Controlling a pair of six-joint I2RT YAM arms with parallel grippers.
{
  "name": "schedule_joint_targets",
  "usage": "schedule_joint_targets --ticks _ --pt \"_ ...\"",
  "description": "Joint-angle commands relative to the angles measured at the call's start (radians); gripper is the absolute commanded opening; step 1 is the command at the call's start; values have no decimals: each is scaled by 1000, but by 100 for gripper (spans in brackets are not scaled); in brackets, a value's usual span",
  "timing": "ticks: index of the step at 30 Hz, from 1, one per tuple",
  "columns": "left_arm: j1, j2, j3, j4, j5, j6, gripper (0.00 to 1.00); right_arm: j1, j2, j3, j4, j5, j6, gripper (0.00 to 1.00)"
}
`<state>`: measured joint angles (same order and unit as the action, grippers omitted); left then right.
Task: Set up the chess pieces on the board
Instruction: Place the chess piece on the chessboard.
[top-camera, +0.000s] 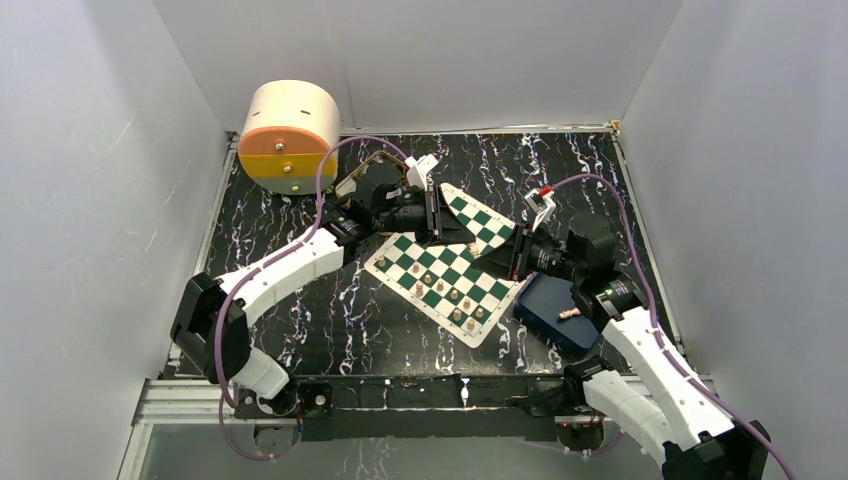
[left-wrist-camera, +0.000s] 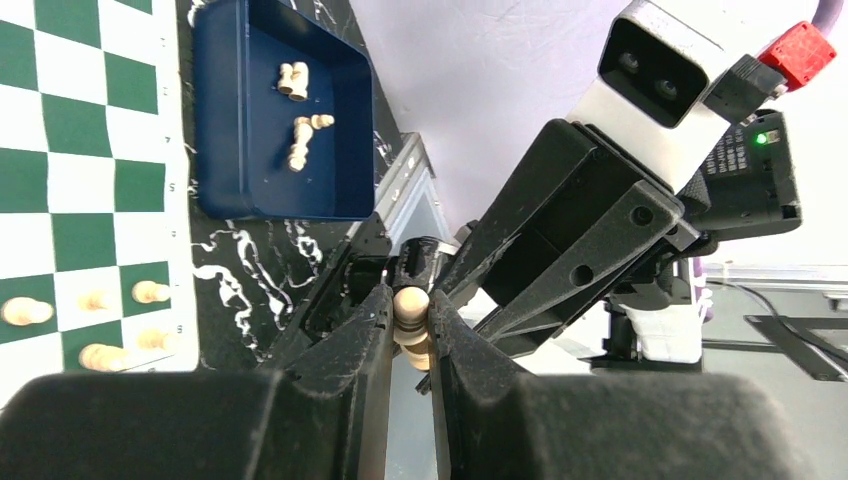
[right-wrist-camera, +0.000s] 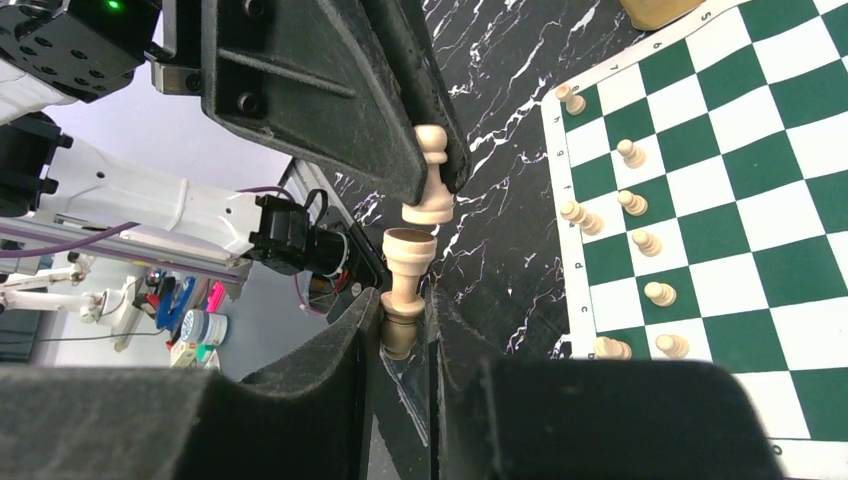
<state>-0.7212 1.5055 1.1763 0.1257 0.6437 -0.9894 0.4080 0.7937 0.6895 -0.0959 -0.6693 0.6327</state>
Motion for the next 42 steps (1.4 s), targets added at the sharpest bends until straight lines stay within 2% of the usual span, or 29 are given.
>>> schedule_joint_targets --ticks 1,6,11,15,18,26,30,42 --pt "23 -67 41 -46 -70 99 8 5 -21 -8 -13 1 -19 25" --pt "48 -91 98 -228 -252 283 7 5 -29 -18 -37 21 -30 24" --pt "52 -114 105 -314 -471 471 8 5 -31 -14 -53 30 -42 23" --pt "51 -149 14 -282 -705 593 8 5 -33 0 -70 33 -57 23" --pt "51 -157 -68 -233 -812 641 9 5 -41 7 -85 38 -67 23" --pt "51 -33 -160 -133 -862 651 10 3 -53 4 -84 37 -66 24" --pt "51 35 -205 -32 -828 644 11 4 -54 16 -94 36 -72 24" --pt "51 136 -279 82 -787 635 15 5 -62 40 -135 51 -94 25"
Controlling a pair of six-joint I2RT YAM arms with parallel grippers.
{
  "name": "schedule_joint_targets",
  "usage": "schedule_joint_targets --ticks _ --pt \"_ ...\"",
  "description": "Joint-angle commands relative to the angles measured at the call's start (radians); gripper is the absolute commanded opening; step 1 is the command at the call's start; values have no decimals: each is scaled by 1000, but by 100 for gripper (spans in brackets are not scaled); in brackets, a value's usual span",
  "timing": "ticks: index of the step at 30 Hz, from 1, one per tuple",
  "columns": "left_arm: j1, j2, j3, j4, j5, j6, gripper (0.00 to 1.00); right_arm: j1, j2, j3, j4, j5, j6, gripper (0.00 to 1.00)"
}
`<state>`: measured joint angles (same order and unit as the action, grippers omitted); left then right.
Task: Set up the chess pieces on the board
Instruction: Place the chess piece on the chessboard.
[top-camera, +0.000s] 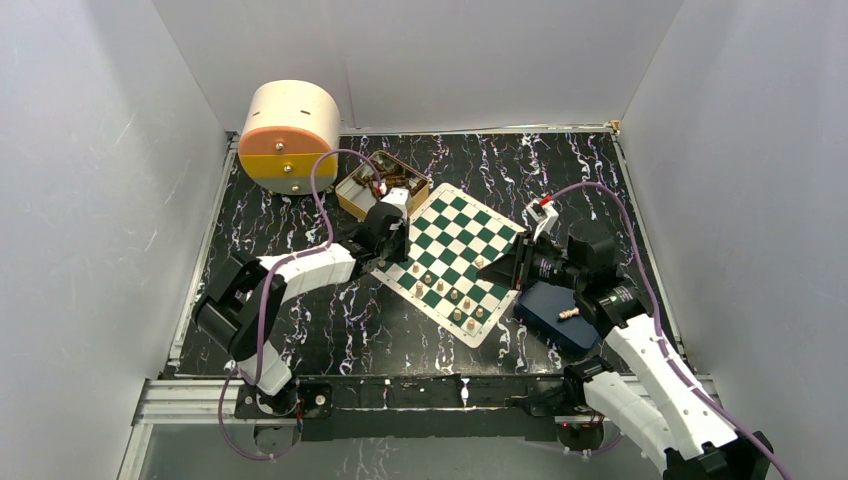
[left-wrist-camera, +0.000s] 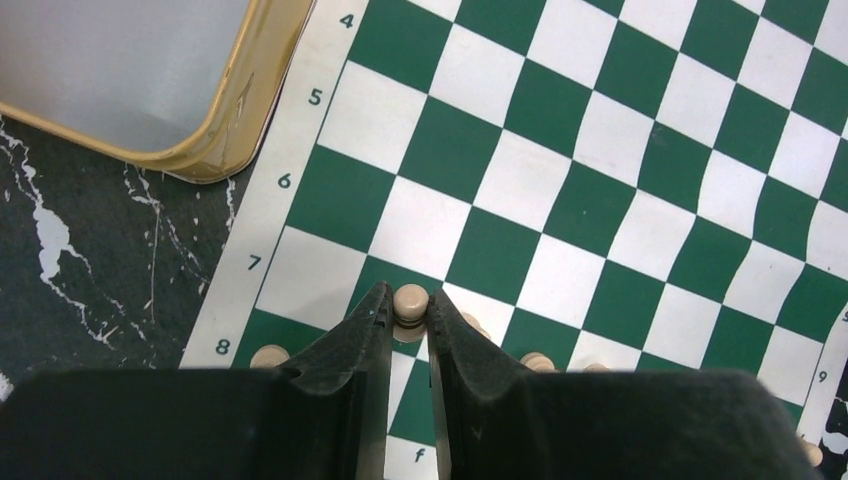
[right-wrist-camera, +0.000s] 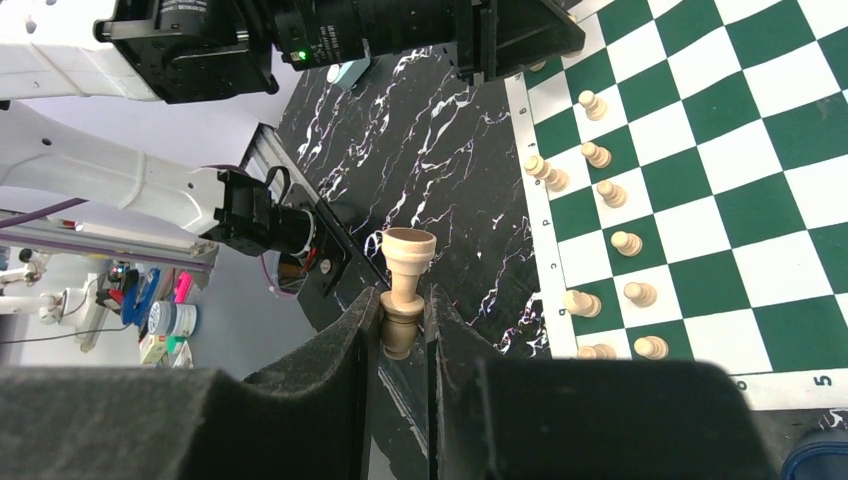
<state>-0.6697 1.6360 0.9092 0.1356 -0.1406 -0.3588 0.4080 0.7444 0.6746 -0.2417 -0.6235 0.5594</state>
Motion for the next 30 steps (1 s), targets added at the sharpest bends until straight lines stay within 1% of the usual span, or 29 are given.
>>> schedule_joint_targets --ticks 1,12,30 --pt "-1 13 -13 74 -5 6 15 4 -11 57 11 4 -21 25" --pt "0 71 -27 96 -9 24 18 3 -6 71 1 2 -24 25" --pt "-1 96 -31 120 -14 40 19 4 0 62 7 3 -29 25"
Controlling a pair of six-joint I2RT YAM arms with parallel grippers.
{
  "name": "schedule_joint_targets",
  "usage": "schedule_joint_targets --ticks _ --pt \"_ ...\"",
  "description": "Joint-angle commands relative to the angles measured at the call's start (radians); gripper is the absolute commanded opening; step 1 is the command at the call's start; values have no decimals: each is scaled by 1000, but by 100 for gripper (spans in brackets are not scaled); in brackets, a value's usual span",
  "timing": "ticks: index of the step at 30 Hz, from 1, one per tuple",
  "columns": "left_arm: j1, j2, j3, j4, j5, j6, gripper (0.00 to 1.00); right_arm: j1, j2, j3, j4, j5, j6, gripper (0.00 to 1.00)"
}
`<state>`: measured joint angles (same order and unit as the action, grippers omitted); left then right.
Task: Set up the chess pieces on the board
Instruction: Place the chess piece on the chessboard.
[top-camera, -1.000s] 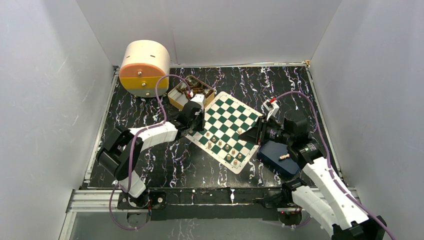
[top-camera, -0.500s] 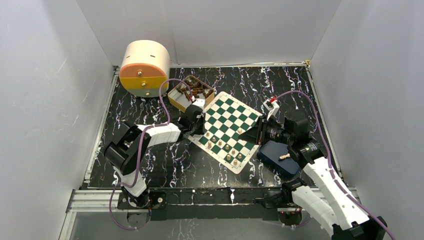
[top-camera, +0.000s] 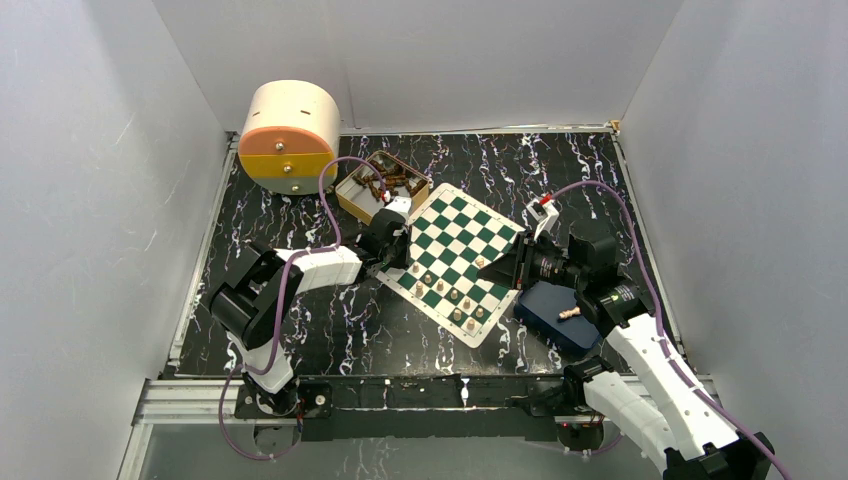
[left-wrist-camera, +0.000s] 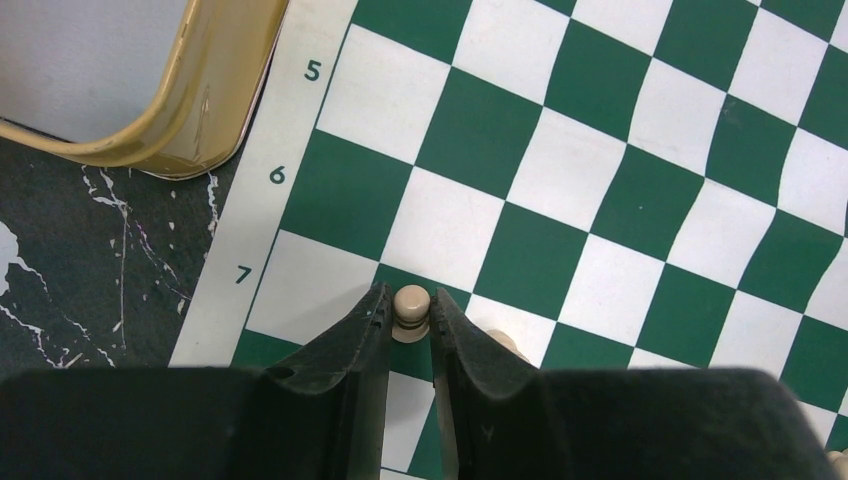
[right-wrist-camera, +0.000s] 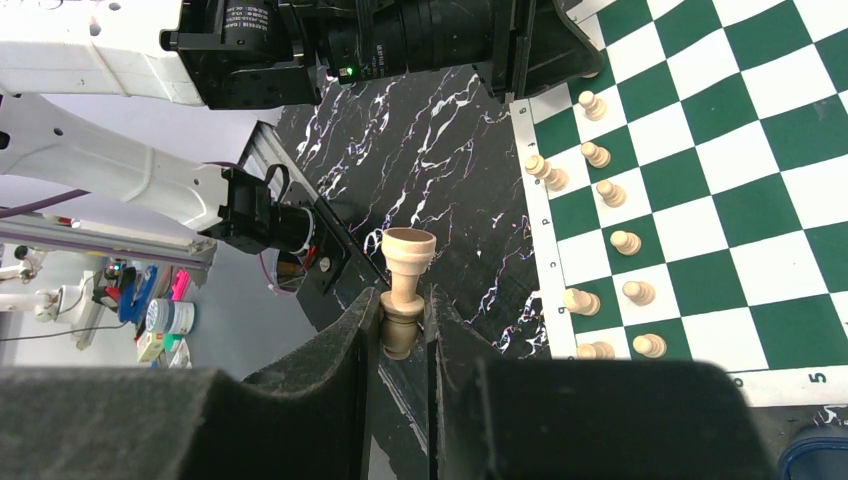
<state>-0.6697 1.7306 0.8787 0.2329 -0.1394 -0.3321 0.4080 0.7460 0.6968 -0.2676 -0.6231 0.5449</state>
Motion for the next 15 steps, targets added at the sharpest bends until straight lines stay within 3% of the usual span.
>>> schedule_joint_targets --ticks 1,15 --pt "-1 3 0 23 -16 12 19 4 -1 39 34 1 -15 25" --pt "-1 8 1 17 -17 11 29 4 8 26 50 3 -17 25"
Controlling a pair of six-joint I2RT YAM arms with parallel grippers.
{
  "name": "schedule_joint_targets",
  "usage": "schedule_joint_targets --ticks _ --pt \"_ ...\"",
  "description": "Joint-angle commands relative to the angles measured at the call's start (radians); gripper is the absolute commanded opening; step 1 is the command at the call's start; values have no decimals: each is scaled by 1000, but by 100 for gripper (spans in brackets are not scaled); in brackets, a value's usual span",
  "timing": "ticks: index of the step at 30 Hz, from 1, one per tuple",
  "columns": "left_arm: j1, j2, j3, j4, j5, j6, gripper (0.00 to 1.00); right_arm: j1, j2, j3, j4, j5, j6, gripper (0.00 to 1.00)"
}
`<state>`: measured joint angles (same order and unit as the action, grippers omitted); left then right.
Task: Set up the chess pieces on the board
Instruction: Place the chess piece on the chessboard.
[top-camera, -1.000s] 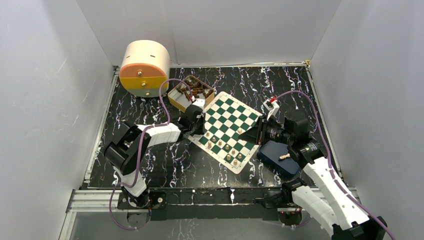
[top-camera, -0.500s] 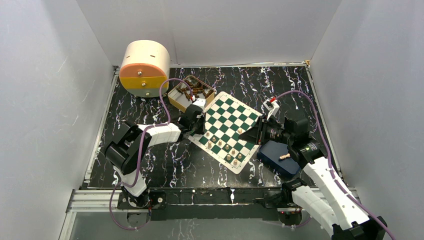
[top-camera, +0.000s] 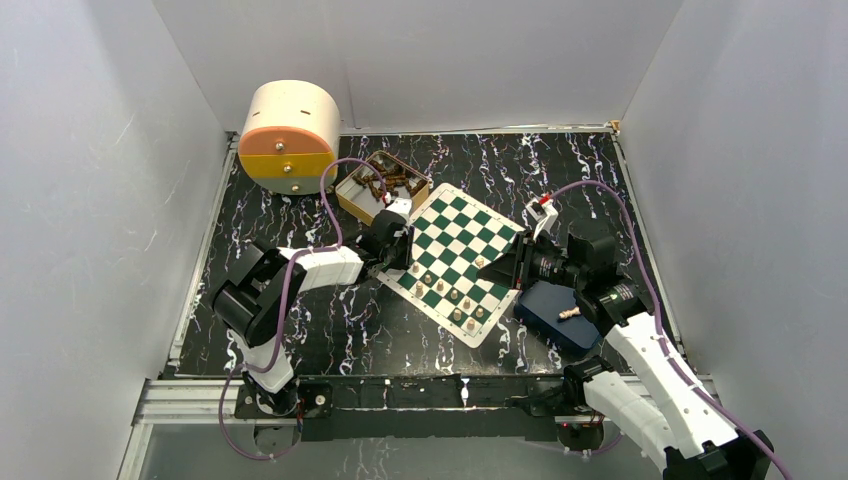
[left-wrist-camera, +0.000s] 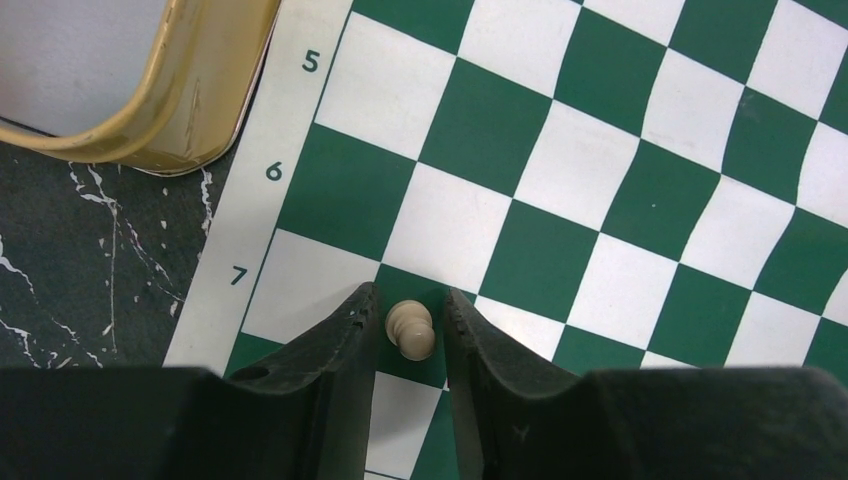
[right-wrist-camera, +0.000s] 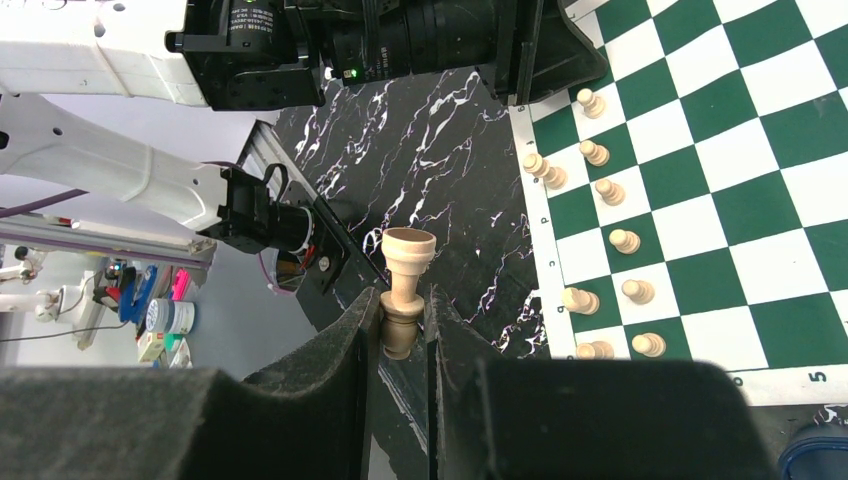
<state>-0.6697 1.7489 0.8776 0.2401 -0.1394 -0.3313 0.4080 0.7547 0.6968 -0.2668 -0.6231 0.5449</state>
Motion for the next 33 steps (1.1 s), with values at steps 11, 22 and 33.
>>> schedule_joint_targets --ticks 11,22,33 --pt "1 -29 20 -24 -10 20 31 5 8 19 56 3 -20 25" --pt "0 -44 28 -39 9 12 29 4 9 16 54 7 -19 25" --pt "0 -51 39 -57 13 8 30 5 14 17 52 10 -20 25"
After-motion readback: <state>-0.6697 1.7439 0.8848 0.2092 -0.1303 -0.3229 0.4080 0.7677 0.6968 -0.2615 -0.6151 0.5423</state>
